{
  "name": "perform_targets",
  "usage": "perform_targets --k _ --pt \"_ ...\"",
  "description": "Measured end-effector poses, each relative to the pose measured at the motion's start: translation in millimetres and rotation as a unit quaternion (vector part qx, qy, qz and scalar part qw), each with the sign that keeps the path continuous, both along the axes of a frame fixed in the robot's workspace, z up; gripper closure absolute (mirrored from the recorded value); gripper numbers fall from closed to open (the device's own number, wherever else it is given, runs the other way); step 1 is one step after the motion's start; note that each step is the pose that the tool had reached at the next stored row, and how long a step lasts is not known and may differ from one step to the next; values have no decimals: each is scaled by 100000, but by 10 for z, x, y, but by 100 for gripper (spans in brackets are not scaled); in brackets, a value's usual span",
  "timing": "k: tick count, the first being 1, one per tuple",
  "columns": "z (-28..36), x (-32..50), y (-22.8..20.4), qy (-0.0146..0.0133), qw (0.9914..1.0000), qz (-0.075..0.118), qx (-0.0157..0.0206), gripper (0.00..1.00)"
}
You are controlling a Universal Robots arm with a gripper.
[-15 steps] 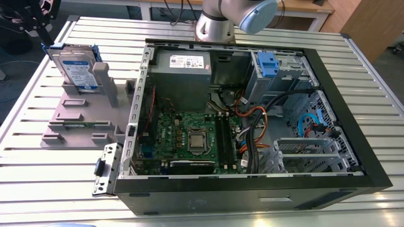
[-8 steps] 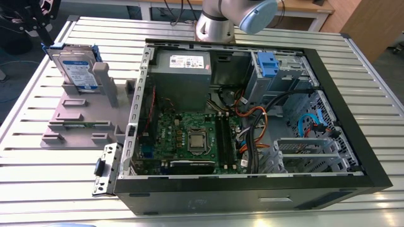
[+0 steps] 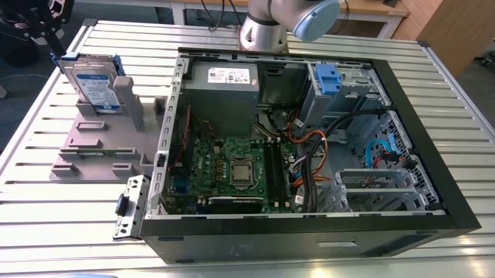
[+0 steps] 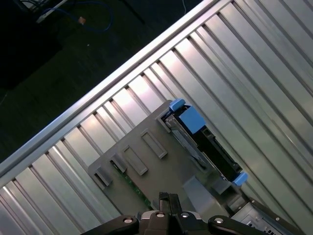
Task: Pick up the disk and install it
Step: 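Pick up the disk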
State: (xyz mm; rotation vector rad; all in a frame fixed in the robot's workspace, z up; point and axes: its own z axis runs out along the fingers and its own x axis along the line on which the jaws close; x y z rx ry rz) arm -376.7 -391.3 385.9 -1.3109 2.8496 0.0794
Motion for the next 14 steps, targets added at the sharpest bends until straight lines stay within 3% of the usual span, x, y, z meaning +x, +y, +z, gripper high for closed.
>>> perform_targets --k 14 --pt "0 0 0 -1 99998 699 1 89"
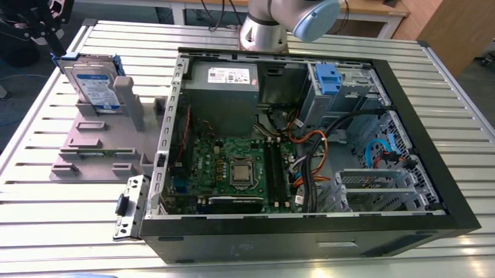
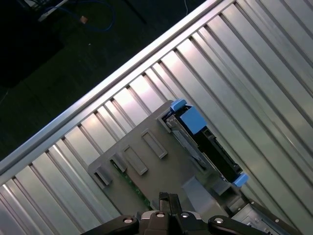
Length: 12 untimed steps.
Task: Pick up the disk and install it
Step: 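Pick up the disk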
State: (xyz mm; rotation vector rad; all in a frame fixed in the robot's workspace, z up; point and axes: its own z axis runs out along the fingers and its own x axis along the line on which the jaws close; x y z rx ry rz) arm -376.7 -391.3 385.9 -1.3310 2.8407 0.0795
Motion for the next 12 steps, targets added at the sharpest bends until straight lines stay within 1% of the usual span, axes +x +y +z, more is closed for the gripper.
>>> perform_targets --k 12 --pt "0 0 0 0 99998 583 -1 89"
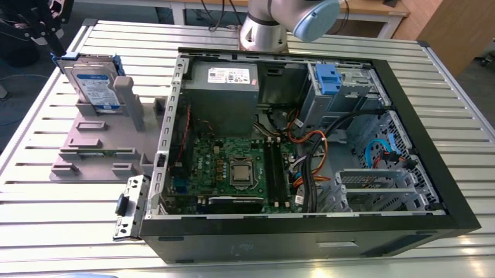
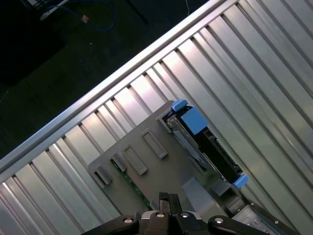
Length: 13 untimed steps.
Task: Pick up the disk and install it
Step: 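Pick up the disk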
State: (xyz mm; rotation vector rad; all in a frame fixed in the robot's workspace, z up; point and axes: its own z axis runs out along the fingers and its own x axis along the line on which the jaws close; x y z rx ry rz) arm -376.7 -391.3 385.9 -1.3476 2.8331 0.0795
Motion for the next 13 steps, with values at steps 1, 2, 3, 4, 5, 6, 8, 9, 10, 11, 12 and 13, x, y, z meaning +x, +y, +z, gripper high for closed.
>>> perform_targets --k 1,2,3,4,5,6,8,9,10,11,12,13 --pt "0 0 0 -1 100000 50 0 89" --pt "0 0 0 -1 100000 100 -1 89" --pt "0 0 0 1 100000 146 -1 89" --pt "0 0 0 0 100000 199 -1 89" --pt "0 0 0 0 100000 249 1 89" --pt "0 0 0 0 100000 296 0 89" --pt "0 0 0 -1 99999 394 -1 89" --pt "0 0 0 -1 99999 443 0 89" --pt "0 0 0 -1 99999 489 0 89" --pt "0 0 0 -2 99999 545 0 89" --pt "0 0 0 0 99998 592 -2 89" --pt "0 0 0 -1 99998 640 0 89"
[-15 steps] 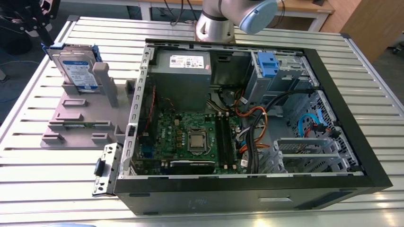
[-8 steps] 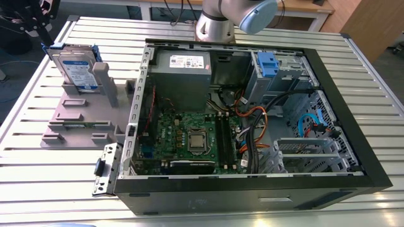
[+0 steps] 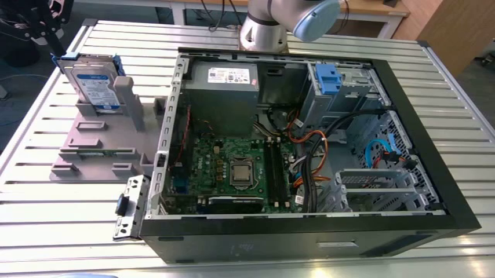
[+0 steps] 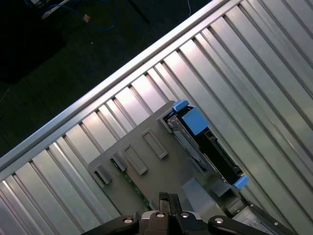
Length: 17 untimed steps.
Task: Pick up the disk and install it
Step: 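Pick up the disk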
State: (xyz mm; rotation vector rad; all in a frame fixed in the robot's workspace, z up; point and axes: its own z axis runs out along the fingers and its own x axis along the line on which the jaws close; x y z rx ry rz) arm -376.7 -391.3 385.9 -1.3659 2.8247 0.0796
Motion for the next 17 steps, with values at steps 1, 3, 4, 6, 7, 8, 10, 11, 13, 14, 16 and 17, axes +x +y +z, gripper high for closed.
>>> perform_targets --k 1,3,4,6,7,8,10,11,13,14,16,17 --pt "0 0 0 3 100000 46 -3 89" --pt "0 0 0 2 100000 145 -2 89" --pt "0 0 0 1 100000 197 0 89" --pt "0 0 0 -1 100000 292 -1 89" --pt "0 0 0 2 99999 341 -1 89" --pt "0 0 0 0 99999 391 -1 89" --pt "0 0 0 1 99999 491 0 89" --pt "0 0 0 0 99999 536 1 89" --pt "0 0 0 2 99998 626 -1 89" --pt "0 0 0 0 99998 673 0 89" --pt "0 0 0 1 99997 763 0 89" --pt "0 0 0 0 99997 811 -2 89"
